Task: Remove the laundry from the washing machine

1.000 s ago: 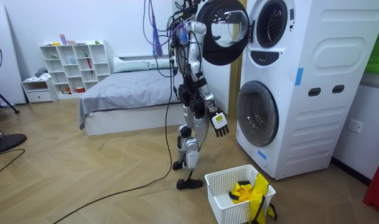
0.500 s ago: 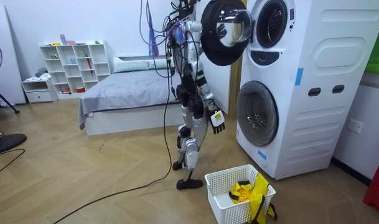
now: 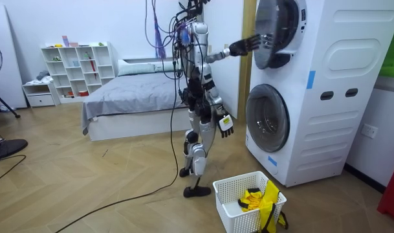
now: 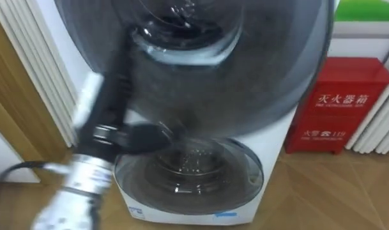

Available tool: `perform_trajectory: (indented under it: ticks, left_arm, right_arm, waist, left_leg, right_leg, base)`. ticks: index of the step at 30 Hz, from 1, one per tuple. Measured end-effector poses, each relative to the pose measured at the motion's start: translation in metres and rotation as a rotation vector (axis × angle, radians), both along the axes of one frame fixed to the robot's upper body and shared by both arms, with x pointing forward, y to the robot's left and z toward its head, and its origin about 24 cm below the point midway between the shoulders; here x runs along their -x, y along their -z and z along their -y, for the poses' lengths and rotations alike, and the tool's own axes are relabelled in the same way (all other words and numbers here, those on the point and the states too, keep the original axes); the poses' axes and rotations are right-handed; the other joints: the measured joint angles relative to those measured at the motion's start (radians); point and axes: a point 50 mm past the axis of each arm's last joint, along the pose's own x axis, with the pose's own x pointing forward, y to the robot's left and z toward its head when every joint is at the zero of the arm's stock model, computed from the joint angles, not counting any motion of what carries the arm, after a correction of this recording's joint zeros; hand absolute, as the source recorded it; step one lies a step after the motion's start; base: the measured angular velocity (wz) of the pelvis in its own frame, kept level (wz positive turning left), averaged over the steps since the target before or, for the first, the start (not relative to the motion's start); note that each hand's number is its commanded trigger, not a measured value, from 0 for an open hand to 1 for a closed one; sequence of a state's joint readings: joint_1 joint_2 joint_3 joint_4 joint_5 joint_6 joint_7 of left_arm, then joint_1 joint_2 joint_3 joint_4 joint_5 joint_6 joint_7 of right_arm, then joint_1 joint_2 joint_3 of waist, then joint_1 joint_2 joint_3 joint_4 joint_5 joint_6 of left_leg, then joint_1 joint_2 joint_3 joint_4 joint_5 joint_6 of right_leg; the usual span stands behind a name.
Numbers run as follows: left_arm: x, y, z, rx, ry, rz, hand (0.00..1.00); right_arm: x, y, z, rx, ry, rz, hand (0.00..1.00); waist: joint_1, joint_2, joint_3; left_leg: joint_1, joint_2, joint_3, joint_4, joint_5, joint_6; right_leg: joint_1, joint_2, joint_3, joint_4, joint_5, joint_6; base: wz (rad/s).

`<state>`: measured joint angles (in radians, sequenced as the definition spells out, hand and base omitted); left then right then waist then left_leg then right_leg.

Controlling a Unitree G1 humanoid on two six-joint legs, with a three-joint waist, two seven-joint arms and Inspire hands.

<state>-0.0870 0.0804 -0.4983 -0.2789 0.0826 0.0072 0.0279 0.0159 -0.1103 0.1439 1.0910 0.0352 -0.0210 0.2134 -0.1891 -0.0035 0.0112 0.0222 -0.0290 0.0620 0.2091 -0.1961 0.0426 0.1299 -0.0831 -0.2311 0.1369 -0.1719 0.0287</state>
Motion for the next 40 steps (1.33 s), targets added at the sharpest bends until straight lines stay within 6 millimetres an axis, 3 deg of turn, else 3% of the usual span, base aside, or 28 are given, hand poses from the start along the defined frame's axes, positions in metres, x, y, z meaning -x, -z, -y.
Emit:
perform_trajectory:
  ticks: [3, 6, 10, 16, 20, 23, 25, 28, 30, 31, 33, 34, 36, 37, 38, 39, 40]
  left_arm:
    - [0.013, 0.013, 0.024, -0.067, 0.182, -0.052, 0.0]
    - [0.014, 0.024, 0.035, -0.155, 0.265, -0.06, 0.0]
    - [0.017, 0.051, 0.041, -0.265, 0.309, -0.122, 0.0]
    - [0.026, 0.084, 0.048, -0.377, 0.372, -0.222, 0.0]
    - [0.026, 0.111, 0.04, -0.53, 0.346, -0.264, 0.0]
    - [0.028, 0.129, 0.032, -0.585, 0.335, -0.321, 0.0]
    - [0.028, 0.147, 0.019, -0.637, 0.303, -0.379, 0.0]
    - [0.034, 0.183, -0.022, -0.699, 0.152, -0.55, 0.0]
    - [0.049, 0.214, -0.064, -0.733, -0.022, -0.713, 0.0]
    - [0.055, 0.222, -0.076, -0.746, -0.067, -0.756, 0.0]
    - [0.085, 0.244, -0.127, -0.789, -0.258, -0.925, 0.0]
    - [0.095, 0.249, -0.141, -0.79, -0.319, -0.974, 0.0]
    - [0.139, 0.261, -0.188, -0.818, -0.546, -1.144, 0.0]
    - [0.15, 0.262, -0.197, -0.834, -0.592, -1.175, 0.0]
    - [0.174, 0.264, -0.212, -0.887, -0.659, -1.245, 0.0]
    - [0.198, 0.266, -0.221, -0.93, -0.704, -1.334, 0.0]
    - [0.211, 0.267, -0.223, -0.942, -0.717, -1.38, 0.0]
  right_arm:
    - [-0.006, -0.001, -0.004, -0.002, -0.039, 0.02, 0.0]
    - [-0.004, -0.001, -0.004, -0.016, -0.043, 0.014, 0.0]
    - [-0.005, -0.002, -0.001, -0.018, -0.04, 0.017, 0.0]
    - [-0.005, -0.002, -0.001, -0.025, -0.036, 0.021, 0.0]
    - [-0.004, -0.002, -0.001, -0.025, -0.032, 0.022, 0.0]
    - [-0.001, -0.003, 0.0, -0.026, -0.03, 0.028, 0.0]
    - [0.002, -0.002, 0.001, -0.025, -0.026, 0.025, 0.0]
    - [0.01, -0.001, 0.003, -0.027, 0.008, 0.014, 0.0]
    - [0.02, 0.001, 0.007, -0.025, 0.059, -0.003, 0.0]
    - [0.021, 0.001, 0.008, -0.024, 0.072, -0.005, 0.0]
    - [0.027, 0.003, 0.011, -0.018, 0.105, -0.024, 0.0]
    - [0.031, 0.004, 0.012, -0.016, 0.117, -0.041, 0.0]
    - [0.04, 0.007, 0.016, -0.017, 0.177, -0.072, 0.0]
    - [0.04, 0.007, 0.016, -0.02, 0.187, -0.074, 0.0]
    - [0.046, 0.008, 0.016, -0.028, 0.22, -0.093, 0.0]
    - [0.051, 0.009, 0.018, -0.032, 0.244, -0.115, 0.0]
    - [0.052, 0.009, 0.018, -0.034, 0.256, -0.119, 0.0]
  waist:
    - [-0.029, -0.001, 0.0013]
    - [-0.061, -0.014, 0.0106]
    - [-0.081, -0.02, 0.015]
    - [-0.083, -0.017, 0.0133]
    - [-0.08, -0.013, 0.0111]
    - [-0.058, -0.015, 0.0093]
    - [-0.047, -0.017, 0.0071]
    - [-0.013, -0.024, 0.003]
    - [0.021, -0.028, -0.0015]
    - [0.03, -0.028, -0.002]
    - [0.061, -0.031, -0.0024]
    - [0.067, -0.032, -0.0033]
    - [0.093, -0.037, -0.0071]
    - [0.101, -0.038, -0.0083]
    - [0.118, -0.035, -0.0132]
    - [0.128, -0.032, -0.0124]
    - [0.135, -0.027, -0.0148]
  left_leg:
    - [0.001, 0.003, 0.031, -0.008, 0.0, 0.0]
    - [0.017, 0.008, 0.053, -0.019, 0.0, 0.0]
    - [0.024, 0.012, 0.074, -0.024, 0.0, 0.0]
    - [0.022, 0.017, 0.091, -0.025, 0.0, -0.001]
    - [0.02, 0.019, 0.098, -0.031, -0.001, -0.001]
    - [0.03, 0.018, 0.101, -0.039, 0.0, -0.002]
    - [0.03, 0.019, 0.101, -0.04, 0.0, -0.002]
    - [0.042, 0.02, 0.103, -0.041, 0.0, -0.003]
    - [0.047, 0.02, 0.101, -0.041, 0.0, -0.003]
    - [0.047, 0.02, 0.098, -0.041, 0.0, -0.004]
    - [0.053, 0.021, 0.097, -0.045, -0.001, -0.005]
    - [0.057, 0.022, 0.097, -0.048, -0.002, -0.007]
    - [0.07, 0.023, 0.093, -0.052, -0.005, -0.01]
    - [0.074, 0.022, 0.091, -0.055, -0.005, -0.011]
    - [0.08, 0.023, 0.089, -0.059, -0.008, -0.012]
    - [0.095, 0.022, 0.089, -0.06, -0.01, -0.012]
    - [0.099, 0.023, 0.089, -0.06, -0.013, -0.011]
  right_leg:
    - [-0.019, 0.001, 0.036, 0.001, 0.0, 0.001]
    - [-0.019, 0.005, 0.06, 0.0, 0.0, 0.001]
    - [-0.023, 0.008, 0.069, 0.001, 0.0, 0.001]
    - [-0.031, 0.012, 0.086, 0.005, 0.0, 0.001]
    - [-0.046, 0.013, 0.093, 0.016, 0.0, 0.001]
    - [-0.045, 0.015, 0.104, 0.018, 0.0, 0.001]
    - [-0.044, 0.015, 0.106, 0.018, 0.0, 0.001]
    - [-0.039, 0.017, 0.106, 0.017, 0.0, 0.001]
    - [-0.031, 0.017, 0.102, 0.013, 0.0, 0.0]
    - [-0.029, 0.017, 0.098, 0.013, 0.0, 0.001]
    - [-0.024, 0.017, 0.092, 0.013, 0.0, 0.0]
    - [-0.022, 0.018, 0.091, 0.012, 0.0, 0.001]
    - [-0.008, 0.02, 0.079, 0.007, 0.0, 0.0]
    - [-0.004, 0.019, 0.071, 0.003, 0.0, 0.0]
    - [0.006, 0.02, 0.063, -0.003, 0.0, 0.0]
    - [0.015, 0.02, 0.067, -0.004, 0.0, 0.0]
    - [0.018, 0.02, 0.066, -0.003, 0.0, 0.0]
  base:
    - [-0.34]
    - [-0.27]
    - [-0.15]
    - [-0.07]
    - [-0.05]
    - [-0.07]
    - [-0.07]
    - [-0.08]
    - [0.0]
    - [0.07]
    - [0.02]
    - [0.0]
    - [0.04]
    - [0.04]
    - [0.0]
    - [0.0]
    - [0.0]
